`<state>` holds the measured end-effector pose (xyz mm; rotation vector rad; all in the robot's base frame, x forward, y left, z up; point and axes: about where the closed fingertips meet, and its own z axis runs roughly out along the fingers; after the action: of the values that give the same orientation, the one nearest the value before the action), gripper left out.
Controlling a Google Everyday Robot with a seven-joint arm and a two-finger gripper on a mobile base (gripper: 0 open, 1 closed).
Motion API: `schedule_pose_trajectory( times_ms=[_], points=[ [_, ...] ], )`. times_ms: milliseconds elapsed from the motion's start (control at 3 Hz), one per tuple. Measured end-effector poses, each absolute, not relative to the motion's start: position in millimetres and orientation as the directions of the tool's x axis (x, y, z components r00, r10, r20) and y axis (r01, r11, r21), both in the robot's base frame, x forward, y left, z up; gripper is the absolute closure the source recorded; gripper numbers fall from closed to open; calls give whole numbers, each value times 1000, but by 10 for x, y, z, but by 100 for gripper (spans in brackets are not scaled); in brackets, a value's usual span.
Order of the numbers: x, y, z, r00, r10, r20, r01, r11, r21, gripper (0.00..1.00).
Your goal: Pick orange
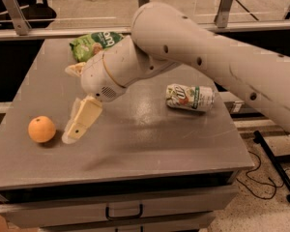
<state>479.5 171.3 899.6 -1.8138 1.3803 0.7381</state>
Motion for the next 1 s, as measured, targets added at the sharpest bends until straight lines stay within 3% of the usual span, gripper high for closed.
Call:
schedule_pose_trajectory(
  times_ms=[1000],
  points=[
    [4527,2438,8553,209,-465,-860,-973,-191,-133,0]
  ],
)
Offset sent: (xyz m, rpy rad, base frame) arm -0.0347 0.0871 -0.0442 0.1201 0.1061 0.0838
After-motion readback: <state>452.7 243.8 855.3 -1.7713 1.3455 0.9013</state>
